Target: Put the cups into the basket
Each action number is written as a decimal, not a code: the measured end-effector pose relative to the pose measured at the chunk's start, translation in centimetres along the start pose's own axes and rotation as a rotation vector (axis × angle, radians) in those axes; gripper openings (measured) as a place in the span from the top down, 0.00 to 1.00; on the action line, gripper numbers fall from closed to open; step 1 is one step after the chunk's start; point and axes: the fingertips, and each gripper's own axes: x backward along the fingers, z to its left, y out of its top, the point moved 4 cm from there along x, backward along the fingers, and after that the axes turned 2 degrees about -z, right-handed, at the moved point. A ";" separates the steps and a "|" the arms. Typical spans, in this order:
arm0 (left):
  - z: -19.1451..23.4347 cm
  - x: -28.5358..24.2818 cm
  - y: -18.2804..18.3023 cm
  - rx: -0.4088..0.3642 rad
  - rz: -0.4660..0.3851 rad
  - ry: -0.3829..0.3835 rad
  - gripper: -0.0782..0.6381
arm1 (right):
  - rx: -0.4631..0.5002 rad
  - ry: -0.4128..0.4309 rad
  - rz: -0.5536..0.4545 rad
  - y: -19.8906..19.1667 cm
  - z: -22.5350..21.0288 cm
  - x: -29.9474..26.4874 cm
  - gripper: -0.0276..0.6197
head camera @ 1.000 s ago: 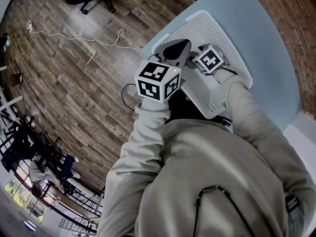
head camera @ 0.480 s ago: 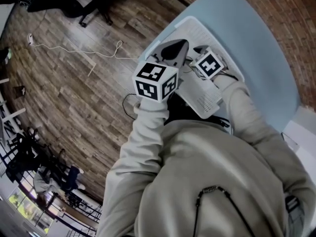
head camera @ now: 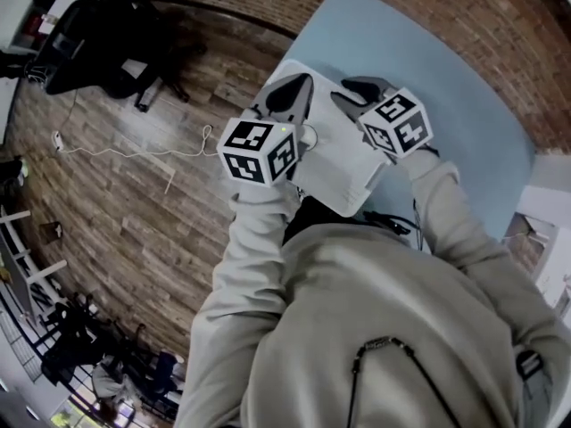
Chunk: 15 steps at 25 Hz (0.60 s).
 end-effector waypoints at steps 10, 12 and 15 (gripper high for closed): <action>-9.7 -5.1 1.8 -0.078 -0.001 -0.207 0.90 | -0.158 -0.257 -0.322 1.1 -5.5 14.5 0.94; -12.1 -6.2 1.6 -0.083 0.013 -0.259 0.90 | -0.167 -0.291 -0.342 0.6 -6.0 16.8 0.94; -14.8 -7.7 1.2 -0.082 0.032 -0.325 0.90 | -0.177 -0.337 -0.373 0.1 -6.5 19.6 0.94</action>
